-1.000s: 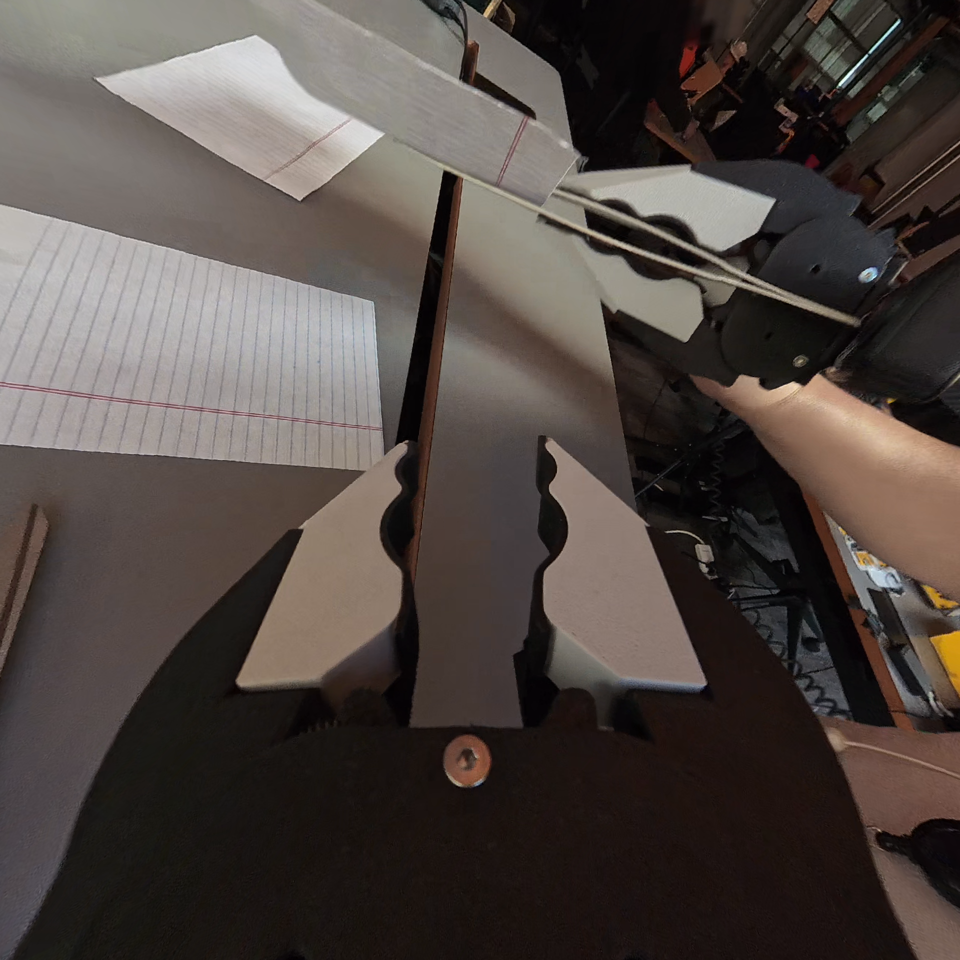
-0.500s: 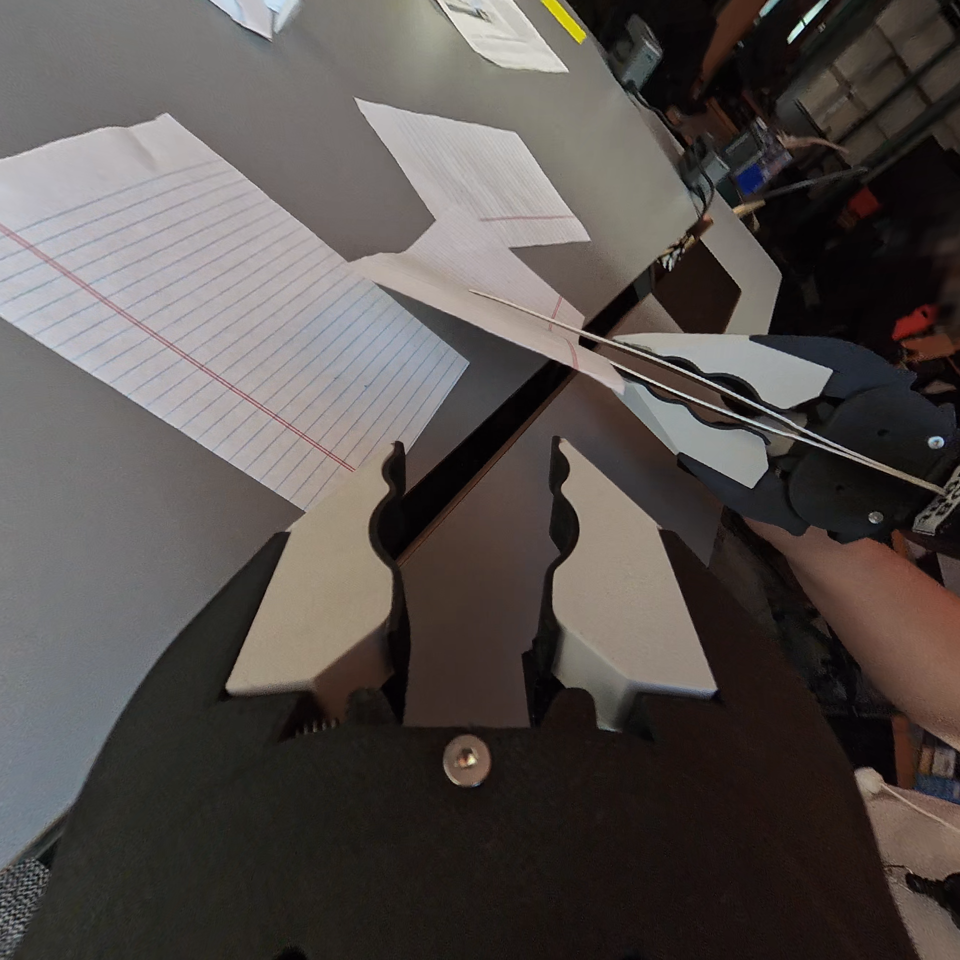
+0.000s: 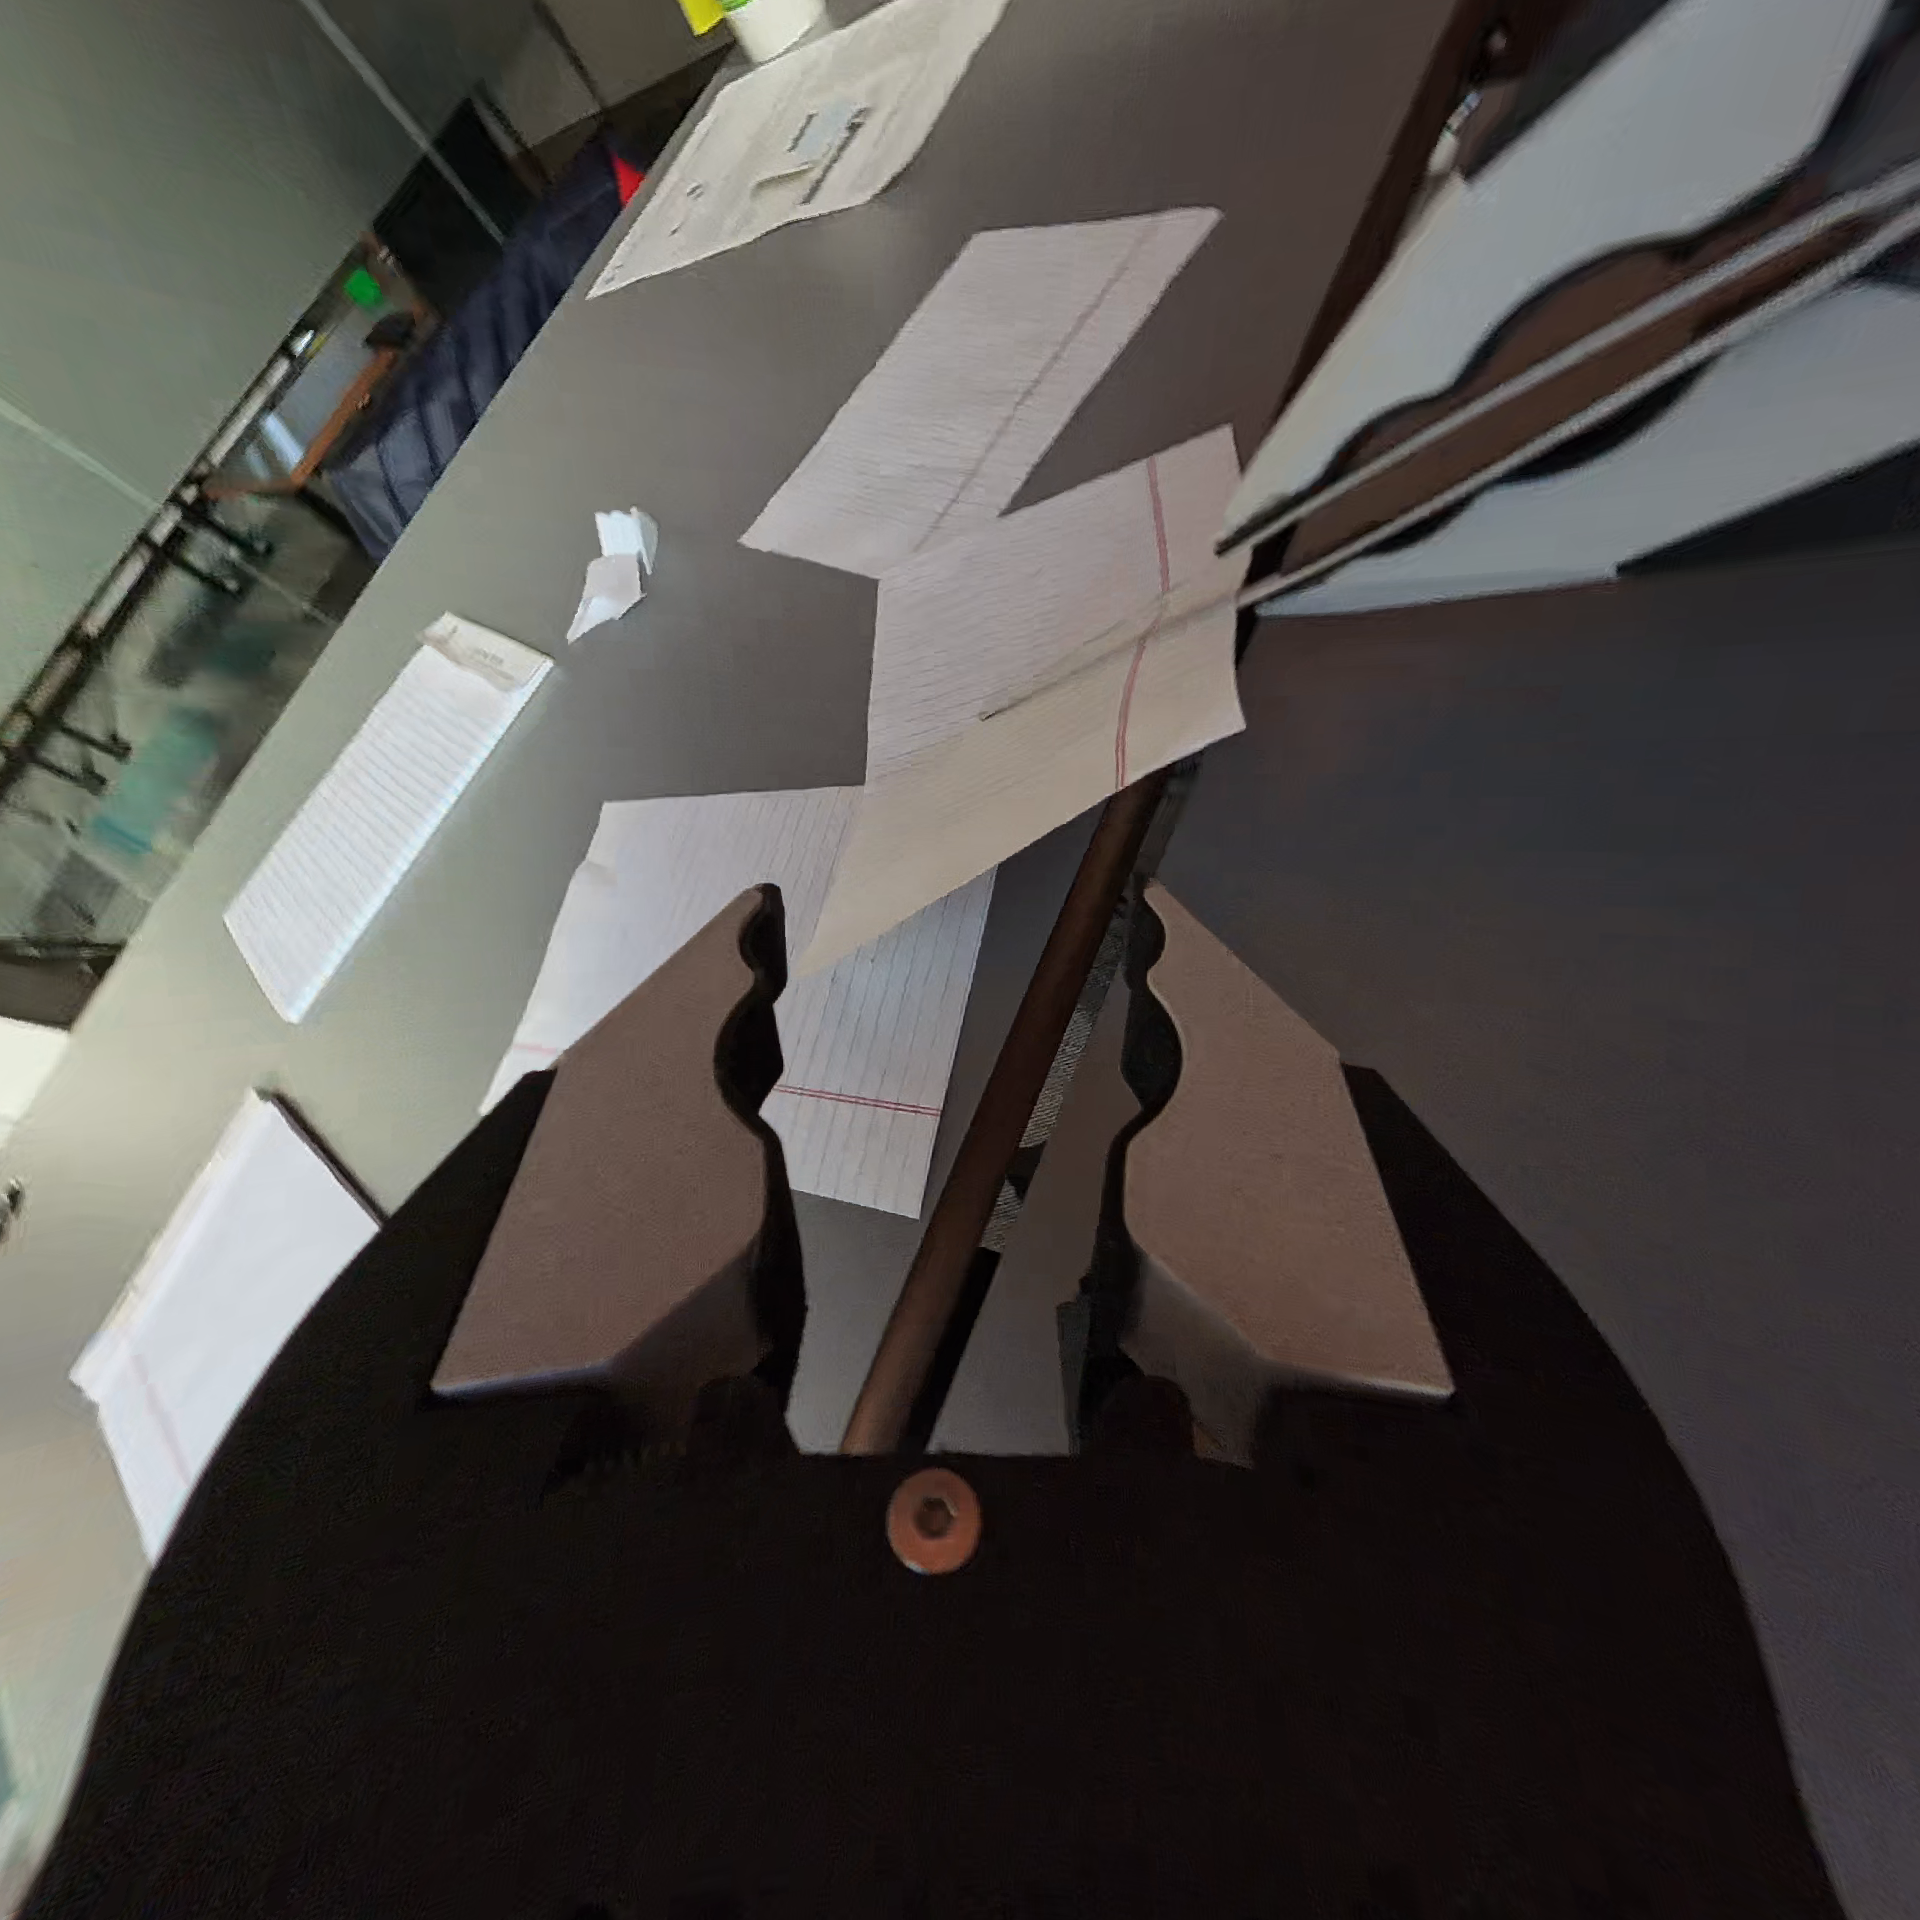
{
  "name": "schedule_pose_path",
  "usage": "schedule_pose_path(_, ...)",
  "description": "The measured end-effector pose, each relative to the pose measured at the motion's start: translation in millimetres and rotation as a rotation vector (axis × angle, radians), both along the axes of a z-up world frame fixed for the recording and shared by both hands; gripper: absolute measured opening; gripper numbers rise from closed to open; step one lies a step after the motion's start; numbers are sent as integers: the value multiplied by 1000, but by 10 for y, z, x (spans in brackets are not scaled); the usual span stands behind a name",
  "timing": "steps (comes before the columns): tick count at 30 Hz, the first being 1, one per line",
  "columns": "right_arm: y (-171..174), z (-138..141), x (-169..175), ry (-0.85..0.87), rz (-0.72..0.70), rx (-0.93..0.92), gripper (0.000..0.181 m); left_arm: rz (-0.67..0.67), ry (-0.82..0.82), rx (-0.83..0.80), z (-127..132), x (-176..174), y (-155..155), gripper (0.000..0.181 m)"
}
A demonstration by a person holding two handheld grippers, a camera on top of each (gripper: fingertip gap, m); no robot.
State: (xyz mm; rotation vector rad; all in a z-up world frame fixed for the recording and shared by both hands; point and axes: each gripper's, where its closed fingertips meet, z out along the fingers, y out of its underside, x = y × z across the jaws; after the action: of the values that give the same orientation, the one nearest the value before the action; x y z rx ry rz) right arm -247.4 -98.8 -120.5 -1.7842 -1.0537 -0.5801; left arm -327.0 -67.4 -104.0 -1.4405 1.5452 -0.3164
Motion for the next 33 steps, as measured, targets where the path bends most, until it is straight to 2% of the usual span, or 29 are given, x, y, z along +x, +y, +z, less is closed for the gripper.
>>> schedule_pose_path(3, -17, 13, 22, -25, 19, -17, 13, -152, 132, 133, -122, 133, -49, 66)
schedule_pose_path(4, -25, 12, 26, -43, 25, -17, 13, -201, 161, 202, -131, 184, -65, 62)
schedule_pose_path(8, -64, 12, 7, -103, 48, -21, 13, -368, 238, 406, -226, 371, -165, 32)
schedule_pose_path(9, -77, 12, -2, -112, 55, -22, 13, -384, 247, 420, -250, 406, -170, 27)
schedule_pose_path(11, -104, 11, -8, -111, 66, -26, 14, -417, 268, 400, -286, 448, -206, 0)
schedule_pose_path(12, -119, 14, -1, -105, 73, -29, 14, -430, 282, 382, -298, 457, -220, 0)
schedule_pose_path(16, -181, 54, 129, -65, 97, -28, 16, -401, 378, 342, -378, 435, -86, 0)
schedule_pose_path(24, -416, 50, 648, 13, 177, -41, 15, -324, 417, 239, -412, 489, -111, 0)
schedule_pose_path(33, -505, 159, 1103, 190, 173, -24, 15, -203, 366, 87, -234, 593, -147, 0)
